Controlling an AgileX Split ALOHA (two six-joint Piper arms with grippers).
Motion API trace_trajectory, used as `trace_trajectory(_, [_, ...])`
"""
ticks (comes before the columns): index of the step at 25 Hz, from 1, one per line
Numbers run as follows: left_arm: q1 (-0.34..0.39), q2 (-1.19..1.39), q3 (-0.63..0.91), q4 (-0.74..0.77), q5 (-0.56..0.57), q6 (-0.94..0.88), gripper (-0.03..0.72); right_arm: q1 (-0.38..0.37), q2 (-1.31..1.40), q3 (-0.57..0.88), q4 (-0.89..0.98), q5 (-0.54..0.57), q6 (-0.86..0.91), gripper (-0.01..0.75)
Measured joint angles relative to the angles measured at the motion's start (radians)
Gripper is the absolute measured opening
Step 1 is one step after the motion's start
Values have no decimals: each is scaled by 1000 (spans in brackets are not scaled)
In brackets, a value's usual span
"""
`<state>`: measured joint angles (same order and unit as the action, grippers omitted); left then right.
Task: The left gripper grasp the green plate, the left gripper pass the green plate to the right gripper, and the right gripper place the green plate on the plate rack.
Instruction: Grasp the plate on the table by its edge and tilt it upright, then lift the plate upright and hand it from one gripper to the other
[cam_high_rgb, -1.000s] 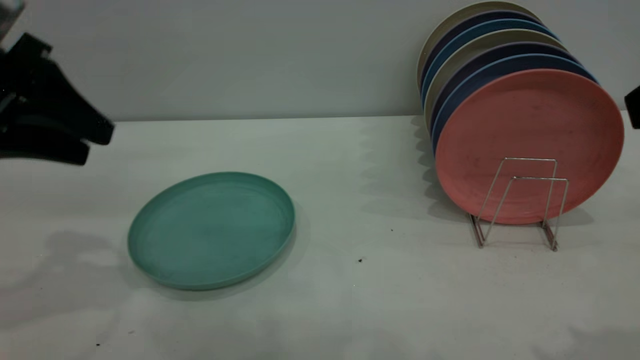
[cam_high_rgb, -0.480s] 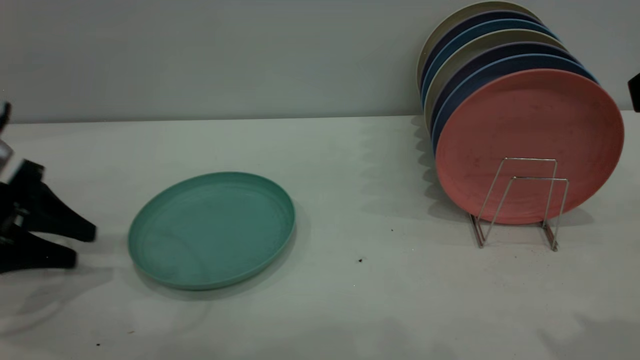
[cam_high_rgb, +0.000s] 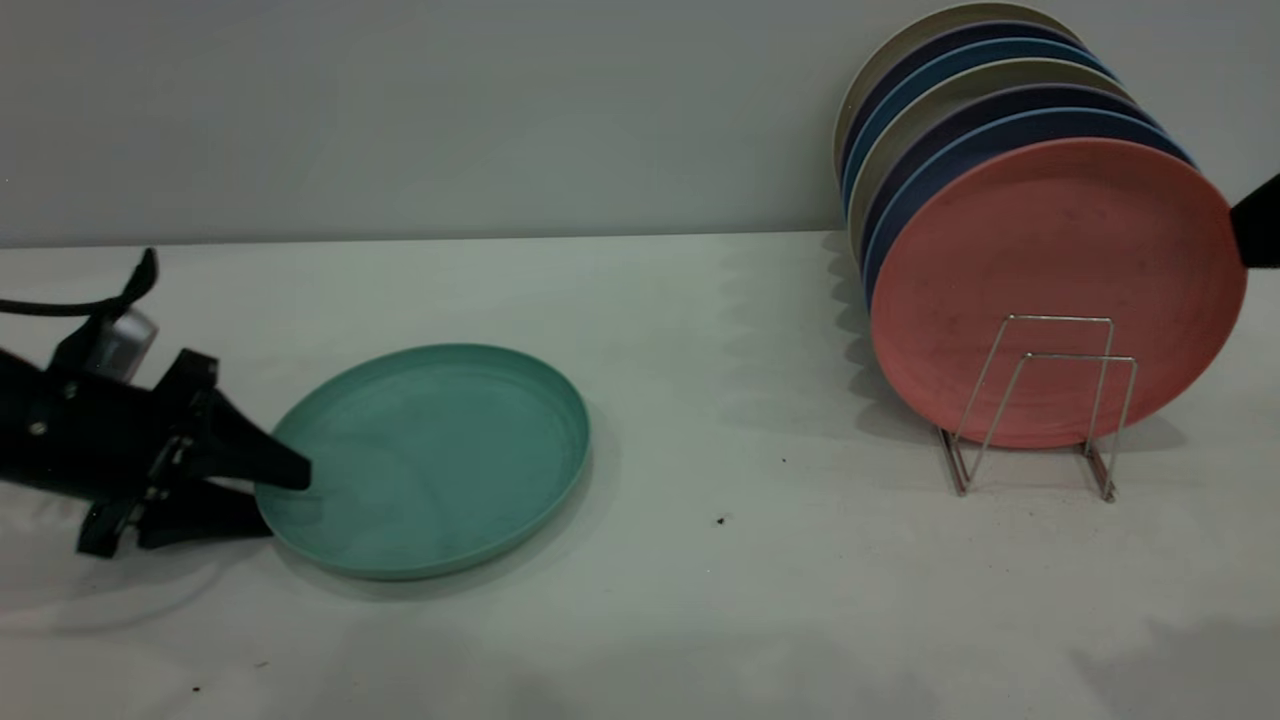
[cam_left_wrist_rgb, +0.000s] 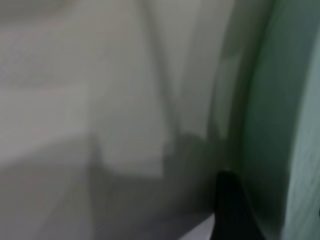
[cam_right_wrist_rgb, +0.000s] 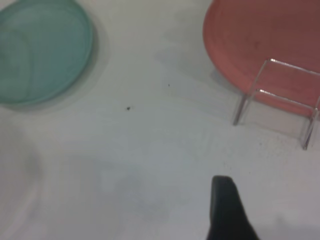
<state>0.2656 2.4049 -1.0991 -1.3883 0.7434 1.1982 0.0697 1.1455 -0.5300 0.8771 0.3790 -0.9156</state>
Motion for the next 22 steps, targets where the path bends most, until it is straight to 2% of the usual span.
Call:
trace_trajectory(3, [-14, 5, -16, -2, -13, -6, 394, 0, 16, 0, 11, -6, -3, 467])
trace_trajectory(4, [-14, 5, -17, -2, -21, -8, 340, 0, 20, 0, 14, -7, -3, 467])
trace_trajectory(7, [-14, 10, -18, 1, -33, -11, 112, 0, 30, 0, 22, -16, -4, 467])
trace_trajectory(9, [-14, 10, -18, 6, -34, -5, 44, 0, 43, 0, 28, -16, -7, 466])
trace_trajectory(13, [-14, -26, -18, 15, -36, 33, 21, 0, 88, 0, 85, 3, -24, 465])
trace_trajectory(16, [-14, -91, -18, 21, -37, 50, 21, 0, 145, 0, 178, 22, -107, 465])
trace_trajectory(19, [-23, -162, -18, 66, -37, 51, 21, 0, 217, -1, 346, 50, -265, 465])
trace_trajectory(22, [-72, -214, -18, 130, -42, 14, 20, 0, 297, -1, 578, 119, -482, 463])
